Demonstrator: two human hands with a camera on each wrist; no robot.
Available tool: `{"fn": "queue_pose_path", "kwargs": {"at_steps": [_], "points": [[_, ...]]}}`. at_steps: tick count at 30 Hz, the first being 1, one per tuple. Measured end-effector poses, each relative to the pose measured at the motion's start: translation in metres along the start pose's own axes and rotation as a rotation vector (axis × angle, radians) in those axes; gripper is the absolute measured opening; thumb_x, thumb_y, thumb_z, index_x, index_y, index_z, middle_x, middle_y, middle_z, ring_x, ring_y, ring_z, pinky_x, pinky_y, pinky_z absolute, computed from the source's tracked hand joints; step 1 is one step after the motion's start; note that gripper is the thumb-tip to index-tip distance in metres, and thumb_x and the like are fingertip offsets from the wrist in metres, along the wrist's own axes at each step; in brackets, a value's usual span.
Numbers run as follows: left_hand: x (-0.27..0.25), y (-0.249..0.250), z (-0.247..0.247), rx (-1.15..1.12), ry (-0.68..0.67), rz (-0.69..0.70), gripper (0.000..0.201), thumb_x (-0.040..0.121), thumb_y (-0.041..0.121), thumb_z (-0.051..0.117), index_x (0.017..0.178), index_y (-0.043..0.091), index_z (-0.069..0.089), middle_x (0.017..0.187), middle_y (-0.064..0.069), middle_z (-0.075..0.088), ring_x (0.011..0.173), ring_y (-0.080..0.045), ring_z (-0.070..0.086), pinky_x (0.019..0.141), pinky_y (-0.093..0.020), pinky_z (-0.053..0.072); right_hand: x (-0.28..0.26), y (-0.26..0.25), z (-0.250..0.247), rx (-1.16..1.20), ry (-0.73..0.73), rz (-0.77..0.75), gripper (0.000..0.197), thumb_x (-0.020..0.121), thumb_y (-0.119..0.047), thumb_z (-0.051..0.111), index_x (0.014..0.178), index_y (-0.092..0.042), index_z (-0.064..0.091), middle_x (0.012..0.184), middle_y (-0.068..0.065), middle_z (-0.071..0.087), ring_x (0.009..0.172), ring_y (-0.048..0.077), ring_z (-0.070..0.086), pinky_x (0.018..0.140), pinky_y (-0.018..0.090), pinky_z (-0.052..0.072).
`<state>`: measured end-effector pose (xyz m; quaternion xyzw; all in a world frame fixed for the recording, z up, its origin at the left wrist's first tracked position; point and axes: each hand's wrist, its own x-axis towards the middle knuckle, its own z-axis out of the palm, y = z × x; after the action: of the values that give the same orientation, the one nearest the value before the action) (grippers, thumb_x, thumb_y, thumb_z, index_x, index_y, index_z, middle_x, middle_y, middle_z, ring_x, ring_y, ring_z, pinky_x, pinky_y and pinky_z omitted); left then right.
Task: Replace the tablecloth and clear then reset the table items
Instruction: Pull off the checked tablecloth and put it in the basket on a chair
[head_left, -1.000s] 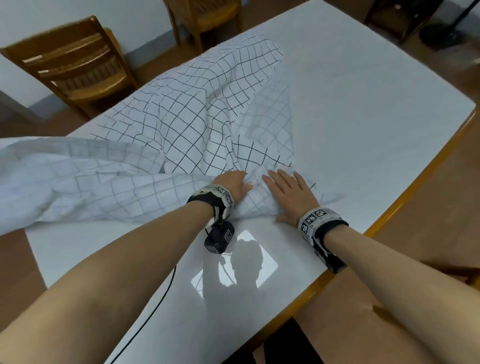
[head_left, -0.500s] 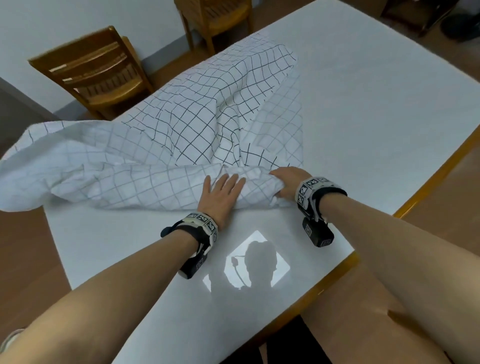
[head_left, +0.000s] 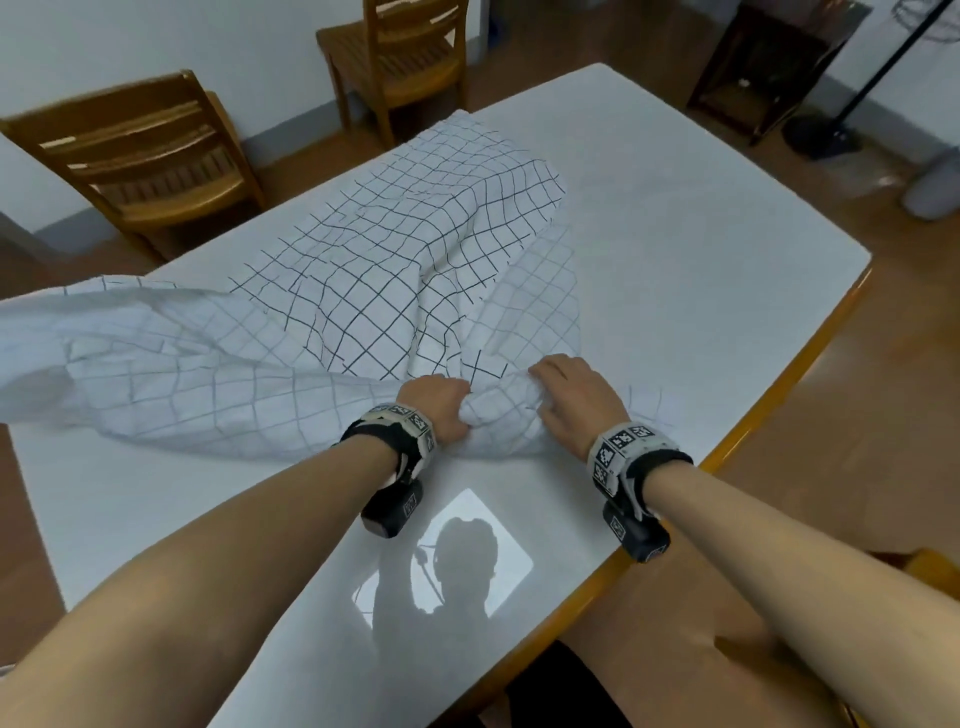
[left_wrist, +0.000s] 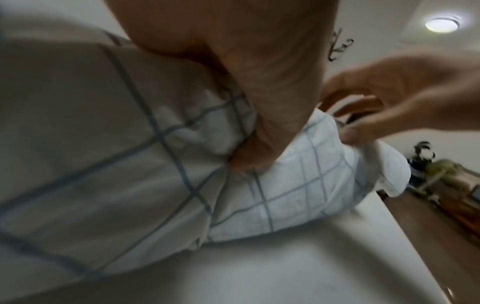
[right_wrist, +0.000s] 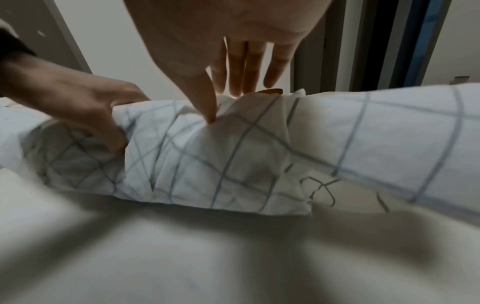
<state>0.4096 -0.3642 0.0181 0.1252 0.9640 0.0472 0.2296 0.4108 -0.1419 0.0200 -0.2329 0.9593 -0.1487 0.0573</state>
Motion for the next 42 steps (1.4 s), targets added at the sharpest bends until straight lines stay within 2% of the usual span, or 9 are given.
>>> {"fn": "queue_pose_path", "kwargs": {"at_steps": [5, 8, 12, 17, 21, 30, 34, 36, 42], "points": [[0.006, 0.003, -0.014, -0.152, -0.156, -0.056, 0.029, 0.085, 0.032, 0.050, 0.108, 0.017, 0.059, 0.107, -0.006, 0.065, 0.094, -0.026, 0.058, 0.075, -0.031, 0.042, -0.011, 0.000, 0.016, -0.142, -0.248, -0.086, 0.112, 0.068, -0.067, 0.067, 0.154, -0.016, 0.017, 0.157, 0.007, 0.023, 0.144, 0.027, 0.023, 0.119, 0.044, 0.017], [-0.002, 0.000, -0.008, -0.171, -0.092, -0.055, 0.043, 0.082, 0.030, 0.053, 0.124, 0.021, 0.048, 0.114, -0.004, 0.061, 0.105, -0.026, 0.057, 0.083, -0.035, 0.042, -0.003, 0.001, 0.028, -0.276, -0.351, -0.038, 0.121, 0.069, -0.066, 0.071, 0.156, -0.020, -0.001, 0.163, 0.004, 0.004, 0.149, 0.025, 0.005, 0.121, 0.046, 0.003], [-0.026, -0.002, 0.013, 0.017, 0.230, 0.049, 0.071, 0.080, 0.023, 0.057, 0.146, 0.016, 0.032, 0.148, -0.007, 0.038, 0.137, -0.027, 0.034, 0.114, -0.052, 0.023, 0.031, 0.005, 0.036, -0.229, -0.350, 0.018, 0.113, 0.070, -0.067, 0.067, 0.155, -0.020, 0.008, 0.161, 0.001, 0.016, 0.147, 0.022, 0.014, 0.120, 0.045, 0.004], [-0.048, -0.009, 0.031, 0.179, 0.110, -0.020, 0.087, 0.085, 0.017, 0.058, 0.156, 0.018, 0.008, 0.163, -0.005, -0.006, 0.150, -0.024, -0.005, 0.119, -0.054, 0.000, 0.083, 0.019, 0.023, -0.042, -0.468, 0.037, 0.095, 0.054, -0.063, 0.079, 0.133, -0.027, 0.042, 0.130, -0.003, 0.056, 0.125, 0.024, 0.050, 0.108, 0.038, 0.031], [-0.035, -0.021, 0.036, 0.236, 0.098, -0.104, 0.093, 0.085, 0.000, 0.053, 0.156, 0.021, -0.004, 0.162, -0.004, -0.015, 0.150, -0.022, -0.011, 0.117, -0.051, -0.006, 0.091, 0.027, 0.022, -0.046, -0.470, 0.031, 0.115, 0.058, -0.069, 0.075, 0.150, -0.020, 0.025, 0.149, 0.001, 0.040, 0.139, 0.023, 0.035, 0.117, 0.042, 0.022], [0.028, -0.046, 0.031, 0.200, 0.056, -0.174, 0.109, 0.072, 0.016, 0.073, 0.154, 0.019, 0.003, 0.160, -0.004, 0.014, 0.148, -0.024, 0.012, 0.119, -0.050, 0.002, 0.046, 0.009, 0.029, -0.175, -0.198, -0.100, 0.109, 0.076, -0.057, 0.069, 0.156, -0.014, 0.007, 0.163, 0.007, -0.002, 0.150, 0.026, 0.001, 0.121, 0.044, 0.003], [0.050, -0.050, 0.020, 0.154, 0.097, -0.130, 0.077, 0.065, 0.024, 0.074, 0.132, 0.017, 0.035, 0.113, -0.002, 0.063, 0.114, -0.025, 0.056, 0.117, -0.046, 0.021, 0.051, -0.008, 0.043, -0.291, -0.194, -0.094, 0.121, 0.073, -0.053, 0.076, 0.156, -0.013, -0.002, 0.163, 0.010, -0.012, 0.150, 0.027, -0.007, 0.121, 0.045, -0.001], [0.051, -0.050, 0.012, 0.150, 0.078, -0.110, 0.057, 0.072, 0.022, 0.069, 0.122, 0.015, 0.043, 0.100, -0.005, 0.067, 0.107, -0.028, 0.060, 0.113, -0.039, 0.027, 0.055, -0.014, 0.050, -0.351, -0.182, -0.090, 0.126, 0.068, -0.049, 0.081, 0.155, -0.008, -0.001, 0.162, 0.015, -0.007, 0.150, 0.031, -0.003, 0.121, 0.048, 0.002], [0.041, -0.045, 0.003, -0.013, -0.070, -0.118, 0.045, 0.080, 0.029, 0.065, 0.121, 0.015, 0.053, 0.116, -0.010, 0.062, 0.110, -0.028, 0.056, 0.079, -0.034, 0.047, 0.056, -0.015, 0.053, -0.428, -0.125, -0.195, 0.104, 0.058, -0.010, 0.081, 0.148, 0.000, 0.030, 0.145, 0.017, 0.041, 0.134, 0.034, 0.039, 0.116, 0.052, 0.022]]}}
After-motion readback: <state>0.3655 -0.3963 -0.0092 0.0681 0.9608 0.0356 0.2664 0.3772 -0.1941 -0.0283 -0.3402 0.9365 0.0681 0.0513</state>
